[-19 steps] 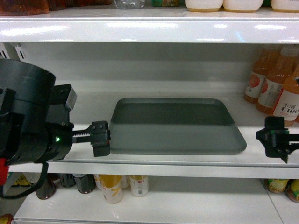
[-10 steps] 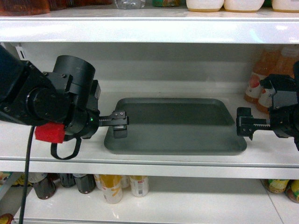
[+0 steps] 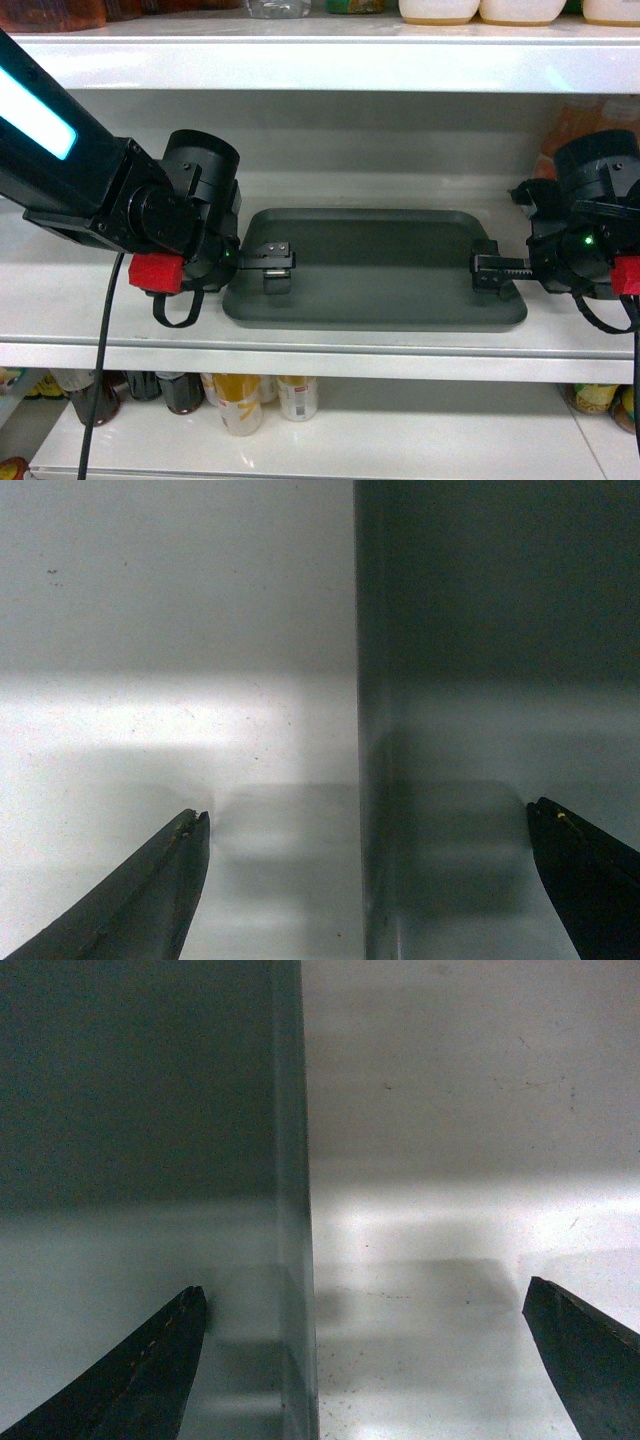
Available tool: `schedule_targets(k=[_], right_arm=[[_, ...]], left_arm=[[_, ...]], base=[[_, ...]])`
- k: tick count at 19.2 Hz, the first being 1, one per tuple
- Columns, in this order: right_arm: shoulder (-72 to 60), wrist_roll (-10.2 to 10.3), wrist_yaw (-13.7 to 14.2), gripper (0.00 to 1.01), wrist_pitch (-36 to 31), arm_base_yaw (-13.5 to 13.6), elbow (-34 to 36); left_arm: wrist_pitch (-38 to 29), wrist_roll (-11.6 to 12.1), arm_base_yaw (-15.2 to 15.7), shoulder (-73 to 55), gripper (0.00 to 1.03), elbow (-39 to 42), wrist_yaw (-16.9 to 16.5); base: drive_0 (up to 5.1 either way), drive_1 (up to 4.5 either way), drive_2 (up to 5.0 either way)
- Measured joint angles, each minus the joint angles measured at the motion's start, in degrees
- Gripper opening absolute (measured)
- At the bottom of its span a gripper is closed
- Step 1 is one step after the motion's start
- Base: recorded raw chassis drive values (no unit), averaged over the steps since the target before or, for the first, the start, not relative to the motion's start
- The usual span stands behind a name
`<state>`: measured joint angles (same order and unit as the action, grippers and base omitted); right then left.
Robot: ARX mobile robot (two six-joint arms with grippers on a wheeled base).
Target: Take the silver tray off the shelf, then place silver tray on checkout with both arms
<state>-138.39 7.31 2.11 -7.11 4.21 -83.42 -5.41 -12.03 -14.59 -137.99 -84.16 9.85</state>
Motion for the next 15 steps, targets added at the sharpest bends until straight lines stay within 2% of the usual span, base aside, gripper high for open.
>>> schedule_targets(k=[1,2,5,7,11,12,13,15], right_arm=[[0.0,0.1,0.0,0.98,0.4,0.0,-0.5],[-0.2,0.2,-0.2,0.94,0.9,0.0,-0.8],[-0.4,0.6,-0.5,0.72,2.5,0.4,-1.5],[-0.4,0.3,-0.5,0.55,2.4,0.7,-1.3],[0.0,0.1,-0.6,0.2,1.0,1.2,0.7],[1.1,0.3,-0.7,0.04,-0.1,1.2,2.9],[3.3,0.9,-1.7,0.03,-2.4,1.4,7.0],[5.2,1.3,-1.8,0.03,-4.8,1.9,11.0]], left_arm=[[0.2,0.0,0.0,-0.1,0.98,-0.2,0.0],[0.5,-0.1,0.0,-0.1,0.98,-0.2,0.0],[1.0,-0.7,-0.1,-0.1,0.79,-0.1,-1.0],[0.2,-1.7,-0.2,-0.1,0.61,1.0,-2.6],[-1.9,-4.1,-0.2,0.9,0.31,4.7,-3.4],[-3.6,-5.0,0.8,2.1,0.12,7.3,-3.9],[-5.9,-6.7,1.8,4.3,0.03,11.4,-6.1],[-8.0,-7.4,1.9,6.2,0.03,14.9,-6.3]], base=[[0.0,0.0,0.0],[0.0,0.0,0.0],[0.0,0.0,0.0],[0.0,0.0,0.0],[0.0,0.0,0.0],[0.0,0.0,0.0],[0.0,0.0,0.0],[0.0,0.0,0.0]])
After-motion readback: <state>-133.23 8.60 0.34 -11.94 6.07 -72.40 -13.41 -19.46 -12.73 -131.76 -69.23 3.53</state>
